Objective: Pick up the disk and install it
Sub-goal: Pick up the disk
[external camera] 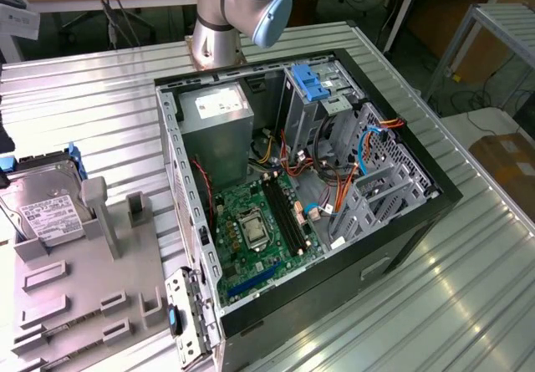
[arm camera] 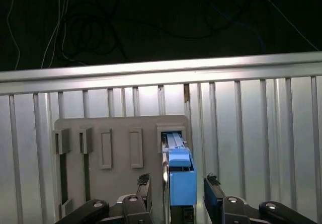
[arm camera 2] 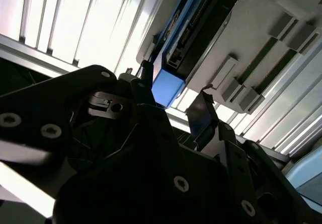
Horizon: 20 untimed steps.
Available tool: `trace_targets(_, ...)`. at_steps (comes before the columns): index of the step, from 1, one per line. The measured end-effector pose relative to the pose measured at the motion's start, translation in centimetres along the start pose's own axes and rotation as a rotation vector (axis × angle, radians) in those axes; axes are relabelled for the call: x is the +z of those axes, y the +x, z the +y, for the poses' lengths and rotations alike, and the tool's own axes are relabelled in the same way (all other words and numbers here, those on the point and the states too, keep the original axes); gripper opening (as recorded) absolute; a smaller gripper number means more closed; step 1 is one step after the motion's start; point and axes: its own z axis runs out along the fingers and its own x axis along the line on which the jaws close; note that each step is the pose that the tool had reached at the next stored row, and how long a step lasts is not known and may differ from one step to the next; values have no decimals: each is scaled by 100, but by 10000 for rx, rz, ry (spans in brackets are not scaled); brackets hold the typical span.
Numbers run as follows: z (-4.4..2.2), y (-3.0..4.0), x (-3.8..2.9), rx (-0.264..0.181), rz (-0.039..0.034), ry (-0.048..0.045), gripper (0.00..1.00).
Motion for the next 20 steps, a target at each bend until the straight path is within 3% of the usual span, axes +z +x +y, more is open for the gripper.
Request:
trace_targets(8,-1,1,2,-2,1,4,54)
trace_targets(10,-1,1,5,-2,0,6,68)
trace_targets(11,0,1,14,-2,-1,8,68)
trace_targets(20,2,-4,188,-3,3,-36,68)
